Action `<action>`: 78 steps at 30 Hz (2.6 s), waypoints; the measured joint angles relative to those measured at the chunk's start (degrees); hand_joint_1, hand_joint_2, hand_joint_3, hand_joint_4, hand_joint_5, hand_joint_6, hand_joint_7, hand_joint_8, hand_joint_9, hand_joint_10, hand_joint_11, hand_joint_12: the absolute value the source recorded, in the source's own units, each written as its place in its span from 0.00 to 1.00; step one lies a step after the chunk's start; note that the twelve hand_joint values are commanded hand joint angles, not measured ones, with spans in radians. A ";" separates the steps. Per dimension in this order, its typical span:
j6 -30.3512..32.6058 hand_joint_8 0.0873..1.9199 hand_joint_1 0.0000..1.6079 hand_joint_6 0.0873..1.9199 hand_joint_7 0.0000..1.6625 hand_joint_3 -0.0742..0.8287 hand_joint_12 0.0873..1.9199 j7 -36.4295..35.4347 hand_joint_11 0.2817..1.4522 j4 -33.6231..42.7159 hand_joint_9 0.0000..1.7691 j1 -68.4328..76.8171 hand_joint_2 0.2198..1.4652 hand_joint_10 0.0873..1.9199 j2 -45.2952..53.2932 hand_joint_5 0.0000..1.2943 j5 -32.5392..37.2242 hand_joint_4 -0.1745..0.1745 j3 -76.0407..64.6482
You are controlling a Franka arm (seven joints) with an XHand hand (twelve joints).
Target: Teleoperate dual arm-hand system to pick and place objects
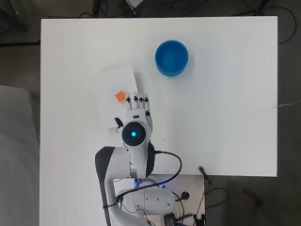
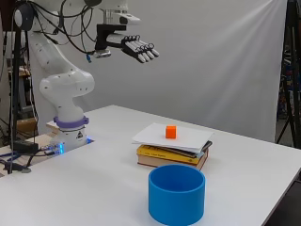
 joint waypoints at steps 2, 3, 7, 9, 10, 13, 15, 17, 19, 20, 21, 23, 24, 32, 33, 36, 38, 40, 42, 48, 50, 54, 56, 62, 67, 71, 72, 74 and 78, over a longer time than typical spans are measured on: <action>-0.61 0.00 0.20 0.00 0.20 0.08 0.00 0.49 0.17 -0.96 0.25 0.03 0.63 0.00 -0.24 0.21 0.30 0.74 0.30; -0.27 0.00 0.20 0.00 0.20 0.08 0.00 0.62 0.17 -1.96 0.25 0.06 0.63 0.00 -0.35 0.20 0.53 0.73 0.38; 4.58 0.00 0.21 0.00 0.24 0.08 0.00 -0.72 0.21 -7.85 0.31 0.30 0.63 0.00 -0.58 0.25 2.19 0.75 0.25; 7.71 0.00 0.21 0.00 0.24 0.08 0.00 -2.13 0.21 -10.71 0.31 0.50 0.63 0.00 -0.22 0.26 3.73 0.75 0.16; 8.98 0.00 0.21 0.00 0.24 0.09 0.00 -2.70 0.20 -11.77 0.31 0.60 0.64 0.00 0.39 0.26 4.64 0.74 0.14; 12.49 0.00 0.21 0.00 0.24 0.09 0.00 -3.55 0.20 -13.21 0.30 0.84 0.64 0.00 2.82 0.25 6.13 0.72 0.87; 15.42 0.00 0.20 0.00 0.25 0.08 0.00 -3.47 0.20 -13.42 0.30 0.93 0.63 0.00 4.49 0.24 6.42 0.70 1.68; 17.31 0.00 0.21 0.00 0.25 0.08 0.00 -3.20 0.20 -13.10 0.30 0.95 0.63 0.00 7.13 0.22 6.61 0.68 2.24; 18.58 0.00 0.22 0.00 0.25 0.08 0.00 -2.55 0.20 -12.20 0.30 0.99 0.63 0.00 11.11 0.22 6.95 0.67 2.94; 19.41 0.00 0.22 0.00 0.25 0.08 0.00 -2.32 0.20 -11.81 0.30 1.02 0.63 0.00 13.26 0.22 7.10 0.67 3.31; 20.36 0.00 0.23 0.00 0.25 0.08 0.00 -2.18 0.20 -11.47 0.30 1.04 0.63 0.00 15.39 0.22 7.15 0.67 3.65; 22.28 0.00 0.24 0.00 0.25 0.09 0.00 -2.56 0.21 -10.85 0.30 1.12 0.64 0.00 19.65 0.24 7.57 0.66 4.04; 23.37 0.00 0.25 0.00 0.25 0.09 0.00 -3.39 0.21 -10.69 0.30 1.17 0.64 0.00 21.52 0.25 8.17 0.65 4.09; 29.26 0.00 0.26 0.00 0.28 0.08 0.00 -8.14 0.21 -10.98 0.30 1.37 0.64 0.00 27.10 0.29 9.91 0.59 4.31; 28.63 0.00 0.26 0.00 0.28 0.08 0.00 -8.12 0.21 -10.82 0.30 1.37 0.64 0.00 28.11 0.28 9.64 0.58 4.35; 28.28 0.00 0.28 0.00 0.31 0.08 0.00 -8.22 0.21 -10.88 0.31 1.40 0.65 0.00 30.98 0.35 9.30 0.59 4.48; 29.55 0.58 0.47 0.44 0.47 0.08 0.46 -8.15 0.37 -11.05 0.51 1.42 0.76 0.58 31.60 0.51 9.25 0.86 4.62; 30.14 0.90 0.54 0.66 0.58 0.09 0.85 -7.96 0.52 -11.39 0.68 1.42 0.81 0.89 31.53 0.54 9.46 0.96 4.54; 30.26 0.99 0.55 0.72 0.58 0.09 0.97 -9.40 0.56 -11.74 0.72 1.42 0.83 0.98 31.31 0.53 10.61 0.99 3.99; 27.07 1.00 0.53 0.76 0.51 0.08 1.00 -16.98 0.53 -8.94 0.68 1.42 0.86 1.00 28.37 0.51 13.51 1.00 1.52; 24.44 1.00 0.53 0.76 0.49 0.08 0.99 -16.91 0.50 -7.23 0.66 1.44 0.86 1.00 26.43 0.50 13.53 1.00 0.93; 19.26 1.00 0.53 0.78 0.46 0.08 0.97 -15.19 0.44 -2.70 0.63 1.33 0.86 1.00 22.29 0.49 12.04 1.00 -0.21; 17.18 1.00 0.52 0.78 0.43 0.08 0.95 -14.09 0.40 -0.97 0.58 1.23 0.87 1.00 20.93 0.49 10.85 1.00 -0.59; 12.78 0.97 0.54 0.75 0.47 0.08 0.94 -9.25 0.39 7.37 0.59 0.23 0.85 1.00 20.18 0.52 3.65 1.00 -1.98; 9.88 0.88 0.56 0.72 0.51 0.08 0.91 -4.11 0.37 17.36 0.60 -1.14 0.83 0.99 21.01 0.55 -4.27 1.00 -5.17; 9.08 0.85 0.54 0.73 0.54 0.08 0.91 -3.57 0.38 20.39 0.62 -1.70 0.83 0.97 24.69 0.53 -7.08 1.00 -7.61; 8.67 0.86 0.54 0.73 0.55 0.08 0.91 -3.92 0.39 21.41 0.63 -1.89 0.83 0.97 26.39 0.53 -6.70 1.00 -8.20; 8.35 0.87 0.54 0.73 0.57 0.08 0.93 -4.98 0.43 24.65 0.65 -2.37 0.83 0.97 30.87 0.53 -5.87 1.00 -9.11; 8.50 0.90 0.54 0.74 0.60 0.08 0.95 -8.14 0.52 33.13 0.70 -3.47 0.84 0.99 42.16 0.53 -2.81 1.00 -10.31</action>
